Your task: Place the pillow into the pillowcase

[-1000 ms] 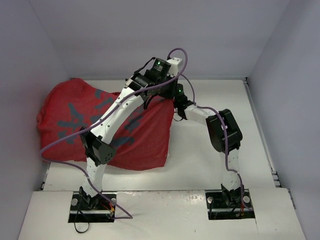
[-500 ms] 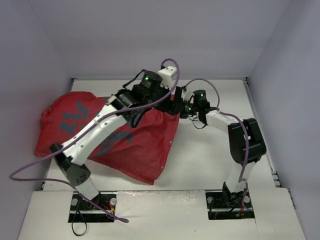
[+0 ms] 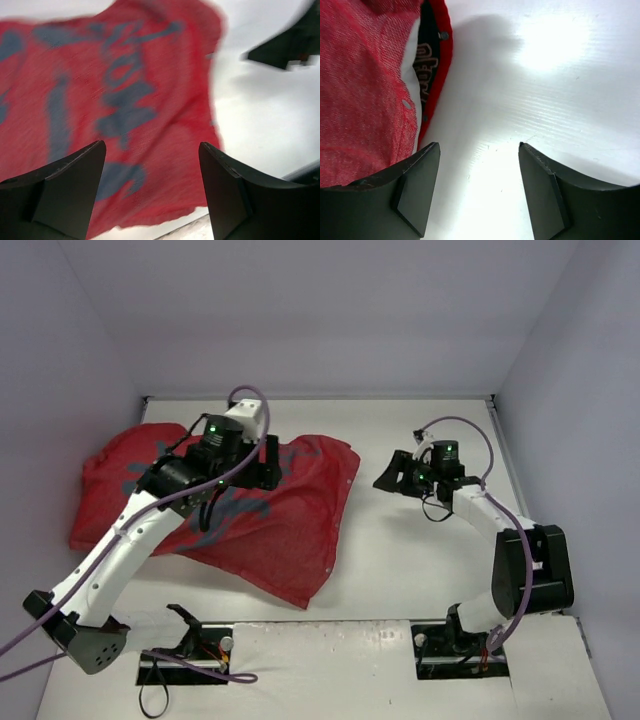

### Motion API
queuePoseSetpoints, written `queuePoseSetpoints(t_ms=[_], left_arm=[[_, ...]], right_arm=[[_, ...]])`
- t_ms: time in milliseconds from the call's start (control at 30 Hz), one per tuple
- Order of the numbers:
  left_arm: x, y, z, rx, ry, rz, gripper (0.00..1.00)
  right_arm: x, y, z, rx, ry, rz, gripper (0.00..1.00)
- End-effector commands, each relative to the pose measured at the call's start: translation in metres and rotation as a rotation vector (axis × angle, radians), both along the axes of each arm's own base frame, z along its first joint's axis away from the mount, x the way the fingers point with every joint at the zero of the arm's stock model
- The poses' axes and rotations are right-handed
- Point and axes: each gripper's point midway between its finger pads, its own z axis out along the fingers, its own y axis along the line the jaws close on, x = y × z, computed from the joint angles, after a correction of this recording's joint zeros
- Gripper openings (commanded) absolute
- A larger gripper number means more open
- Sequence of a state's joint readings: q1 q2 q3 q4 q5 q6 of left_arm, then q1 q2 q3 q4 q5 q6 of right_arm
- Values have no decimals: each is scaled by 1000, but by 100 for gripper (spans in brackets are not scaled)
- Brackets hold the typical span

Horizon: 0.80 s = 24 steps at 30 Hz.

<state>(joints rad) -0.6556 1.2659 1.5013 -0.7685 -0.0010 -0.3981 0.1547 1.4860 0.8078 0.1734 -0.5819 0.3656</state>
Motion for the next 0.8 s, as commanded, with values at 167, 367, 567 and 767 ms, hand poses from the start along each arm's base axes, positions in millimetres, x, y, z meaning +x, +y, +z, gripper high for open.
queuePoseSetpoints(t_ms=[167, 367, 567, 767], left_arm=[[4, 47, -43, -3, 115, 158, 71], [37, 6, -86, -60, 200, 99, 71], [124, -59, -82, -131, 143, -2, 71], [174, -75, -28, -182, 20, -11, 71]], right_arm=[[7, 30, 70, 114, -161, 136, 61], [-10, 43, 64, 103, -151, 170, 62], [-15, 40, 68, 97, -174, 163, 62], [-30, 73, 99, 107, -257, 258, 66]])
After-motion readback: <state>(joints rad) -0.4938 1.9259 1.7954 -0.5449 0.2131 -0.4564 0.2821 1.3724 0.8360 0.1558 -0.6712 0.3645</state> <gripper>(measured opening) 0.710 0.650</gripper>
